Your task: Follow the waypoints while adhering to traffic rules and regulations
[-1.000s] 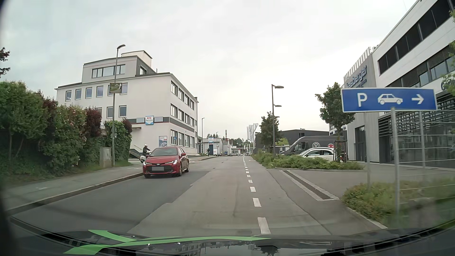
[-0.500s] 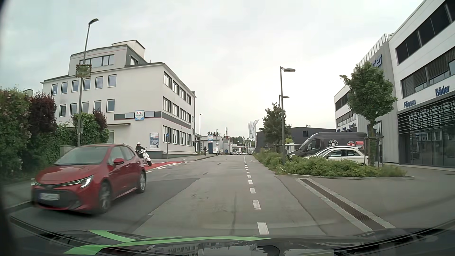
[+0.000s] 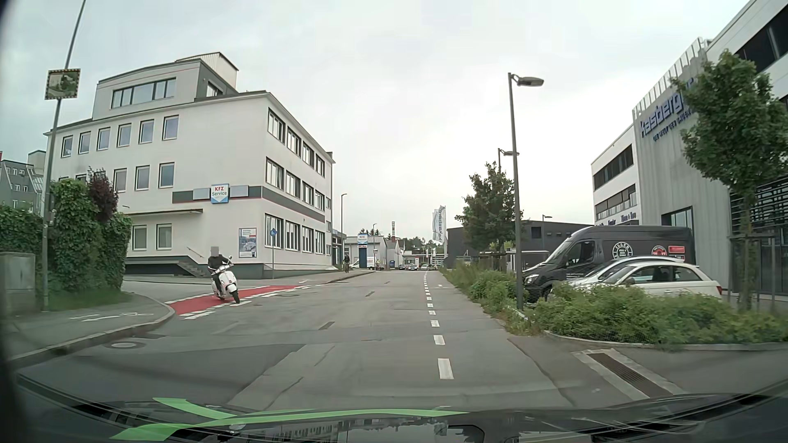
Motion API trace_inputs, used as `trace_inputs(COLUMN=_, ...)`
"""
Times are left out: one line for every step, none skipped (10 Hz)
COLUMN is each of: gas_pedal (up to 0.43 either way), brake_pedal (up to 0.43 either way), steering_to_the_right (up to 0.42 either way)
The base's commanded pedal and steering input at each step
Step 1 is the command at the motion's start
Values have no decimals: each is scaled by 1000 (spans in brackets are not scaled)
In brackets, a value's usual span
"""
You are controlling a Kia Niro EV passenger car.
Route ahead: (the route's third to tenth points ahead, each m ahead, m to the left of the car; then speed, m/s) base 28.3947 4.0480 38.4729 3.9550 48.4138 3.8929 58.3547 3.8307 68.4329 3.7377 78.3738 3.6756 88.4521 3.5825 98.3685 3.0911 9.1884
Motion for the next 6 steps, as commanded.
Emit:
trace_inputs(gas_pedal=87, brake_pedal=0, steering_to_the_right=-6)
trace_inputs(gas_pedal=87, brake_pedal=0, steering_to_the_right=-6)
trace_inputs(gas_pedal=87, brake_pedal=0, steering_to_the_right=-6)
trace_inputs(gas_pedal=87, brake_pedal=0, steering_to_the_right=-6)
trace_inputs(gas_pedal=87, brake_pedal=0, steering_to_the_right=-6)
trace_inputs(gas_pedal=87, brake_pedal=0, steering_to_the_right=-6)
